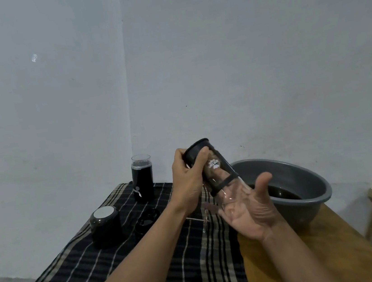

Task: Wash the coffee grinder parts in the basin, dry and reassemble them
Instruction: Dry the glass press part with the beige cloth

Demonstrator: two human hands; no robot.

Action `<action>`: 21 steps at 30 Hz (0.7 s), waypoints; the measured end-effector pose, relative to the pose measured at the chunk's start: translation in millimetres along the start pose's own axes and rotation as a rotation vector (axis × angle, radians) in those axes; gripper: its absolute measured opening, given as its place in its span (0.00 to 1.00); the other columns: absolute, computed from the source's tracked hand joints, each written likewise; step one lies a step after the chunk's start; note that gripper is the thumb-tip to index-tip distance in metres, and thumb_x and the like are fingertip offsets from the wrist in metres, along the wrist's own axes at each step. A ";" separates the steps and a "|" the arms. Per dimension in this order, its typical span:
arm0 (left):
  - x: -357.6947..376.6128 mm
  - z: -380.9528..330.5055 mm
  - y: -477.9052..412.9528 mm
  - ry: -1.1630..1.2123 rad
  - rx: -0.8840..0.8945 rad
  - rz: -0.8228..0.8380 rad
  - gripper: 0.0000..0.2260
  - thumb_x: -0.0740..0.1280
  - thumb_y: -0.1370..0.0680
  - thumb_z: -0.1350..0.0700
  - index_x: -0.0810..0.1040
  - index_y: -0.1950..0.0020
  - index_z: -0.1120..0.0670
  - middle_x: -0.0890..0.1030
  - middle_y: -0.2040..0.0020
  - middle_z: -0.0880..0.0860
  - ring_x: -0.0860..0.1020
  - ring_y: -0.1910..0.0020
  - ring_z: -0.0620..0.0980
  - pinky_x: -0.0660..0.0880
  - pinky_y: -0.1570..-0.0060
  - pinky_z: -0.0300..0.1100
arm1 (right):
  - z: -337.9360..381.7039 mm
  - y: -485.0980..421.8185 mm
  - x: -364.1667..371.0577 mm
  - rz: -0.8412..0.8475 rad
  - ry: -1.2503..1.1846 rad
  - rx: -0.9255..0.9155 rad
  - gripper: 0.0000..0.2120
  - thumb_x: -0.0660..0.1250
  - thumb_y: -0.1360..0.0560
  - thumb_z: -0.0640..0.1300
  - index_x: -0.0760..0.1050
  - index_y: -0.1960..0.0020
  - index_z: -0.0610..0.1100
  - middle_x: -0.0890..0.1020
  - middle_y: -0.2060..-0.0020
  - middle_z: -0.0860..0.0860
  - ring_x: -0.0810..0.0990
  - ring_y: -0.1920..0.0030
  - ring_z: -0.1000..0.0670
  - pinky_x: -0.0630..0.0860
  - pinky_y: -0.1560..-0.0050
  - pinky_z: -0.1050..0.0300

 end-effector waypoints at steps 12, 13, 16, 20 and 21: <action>-4.7 -11.8 -14.8 0.155 -0.096 0.122 0.28 0.77 0.32 0.42 0.78 0.43 0.61 0.79 0.51 0.64 0.79 0.56 0.58 0.78 0.54 0.50 | 13.1 -1.4 8.5 -0.121 0.180 -0.084 0.50 0.67 0.46 0.82 0.80 0.34 0.52 0.81 0.34 0.47 0.79 0.34 0.46 0.65 0.28 0.31; -7.8 -15.5 -16.1 0.095 -0.091 0.144 0.27 0.76 0.31 0.42 0.78 0.42 0.61 0.79 0.50 0.64 0.79 0.55 0.58 0.78 0.55 0.49 | 16.9 -0.1 8.0 -0.112 0.195 -0.067 0.51 0.65 0.47 0.84 0.81 0.35 0.51 0.82 0.36 0.47 0.80 0.35 0.48 0.66 0.29 0.32; -19.5 -28.8 -21.3 -0.236 -0.244 0.232 0.20 0.66 0.24 0.42 0.79 0.43 0.56 0.79 0.45 0.62 0.81 0.49 0.58 0.81 0.54 0.56 | 28.8 2.4 8.7 -0.208 0.835 -0.157 0.40 0.58 0.42 0.86 0.80 0.42 0.63 0.83 0.42 0.58 0.80 0.38 0.58 0.66 0.29 0.36; -15.1 -39.8 -11.2 -0.442 -0.547 0.335 0.26 0.60 0.21 0.31 0.81 0.39 0.50 0.84 0.49 0.56 0.84 0.54 0.56 0.81 0.56 0.52 | 15.5 -4.8 -4.4 -0.179 1.653 -0.184 0.39 0.52 0.37 0.85 0.70 0.33 0.68 0.77 0.38 0.68 0.68 0.32 0.65 0.36 0.21 0.37; -12.6 -38.7 -10.5 -0.484 -0.469 0.317 0.23 0.63 0.20 0.35 0.83 0.43 0.53 0.84 0.54 0.55 0.82 0.59 0.54 0.80 0.56 0.49 | 11.2 -1.9 -2.9 -0.185 1.497 -0.170 0.40 0.54 0.36 0.84 0.71 0.31 0.64 0.79 0.37 0.64 0.70 0.30 0.60 0.47 0.21 0.37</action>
Point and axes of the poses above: each hand's wrist, its own y-axis away from the middle knuckle, its own x-axis out of the palm, z = x × y, the point moved 3 cm from there along -y, towards the middle knuckle
